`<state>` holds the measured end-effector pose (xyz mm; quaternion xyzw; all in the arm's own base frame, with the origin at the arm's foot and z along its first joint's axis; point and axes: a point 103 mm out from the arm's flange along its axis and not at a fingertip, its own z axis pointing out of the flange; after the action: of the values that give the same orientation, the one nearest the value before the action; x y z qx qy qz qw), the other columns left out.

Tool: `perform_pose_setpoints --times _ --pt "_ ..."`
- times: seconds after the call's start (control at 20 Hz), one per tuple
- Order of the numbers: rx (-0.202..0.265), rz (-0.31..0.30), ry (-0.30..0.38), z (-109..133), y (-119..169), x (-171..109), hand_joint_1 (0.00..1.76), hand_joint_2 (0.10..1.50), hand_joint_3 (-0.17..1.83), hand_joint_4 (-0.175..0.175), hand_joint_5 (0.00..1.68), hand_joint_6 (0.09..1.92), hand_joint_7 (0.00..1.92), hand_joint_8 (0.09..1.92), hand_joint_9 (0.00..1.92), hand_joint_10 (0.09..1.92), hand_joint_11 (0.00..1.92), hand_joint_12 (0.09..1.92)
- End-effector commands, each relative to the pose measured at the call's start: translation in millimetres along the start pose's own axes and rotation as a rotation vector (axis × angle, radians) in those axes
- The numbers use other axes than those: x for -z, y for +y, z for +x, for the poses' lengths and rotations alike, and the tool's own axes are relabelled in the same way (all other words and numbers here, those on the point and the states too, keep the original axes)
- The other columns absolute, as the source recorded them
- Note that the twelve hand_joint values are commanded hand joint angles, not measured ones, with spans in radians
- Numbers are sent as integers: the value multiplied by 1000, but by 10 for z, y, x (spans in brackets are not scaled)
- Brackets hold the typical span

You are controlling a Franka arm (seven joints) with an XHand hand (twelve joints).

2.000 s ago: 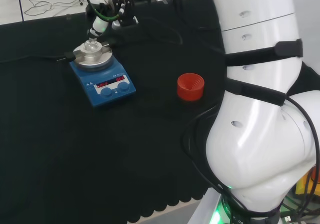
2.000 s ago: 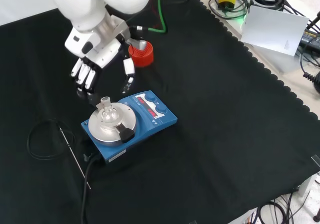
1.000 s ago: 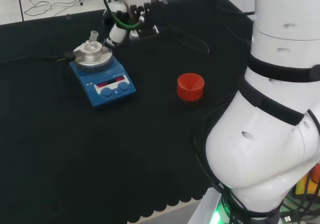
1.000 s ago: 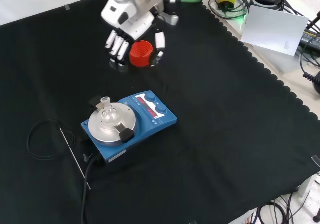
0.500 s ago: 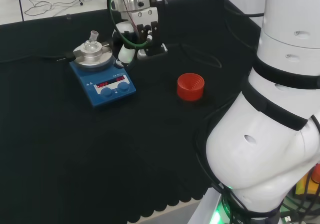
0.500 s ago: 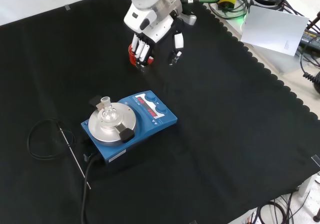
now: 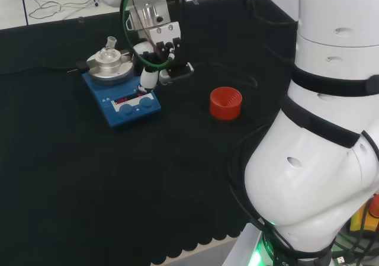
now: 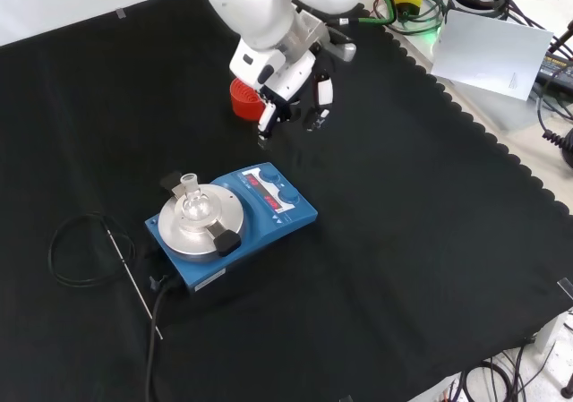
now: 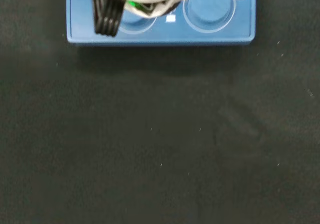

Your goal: Turn on the heater.

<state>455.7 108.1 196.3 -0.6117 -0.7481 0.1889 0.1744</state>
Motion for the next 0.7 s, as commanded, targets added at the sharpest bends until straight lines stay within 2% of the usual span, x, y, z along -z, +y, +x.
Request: perform_pose_setpoints --times 0.05,0.2,0.3,0.5,0.7 --pt "3 32 -11 56 40 -83 1059 712 681 -163 452 579 1459 998 1655 885 1568 850" --pt "9 39 -16 67 47 -109 1083 722 679 -167 460 605 1520 1067 1687 1022 1643 888" --pt "14 39 -52 93 45 -132 1135 737 682 -166 465 633 1567 1101 1716 1091 1654 913" --pt "30 63 -71 177 46 -182 1312 753 756 -150 419 738 1655 1172 1812 1167 1561 1052" --pt "49 95 -80 257 53 -212 1390 741 847 -131 341 808 1678 1214 1814 1210 1485 1170"
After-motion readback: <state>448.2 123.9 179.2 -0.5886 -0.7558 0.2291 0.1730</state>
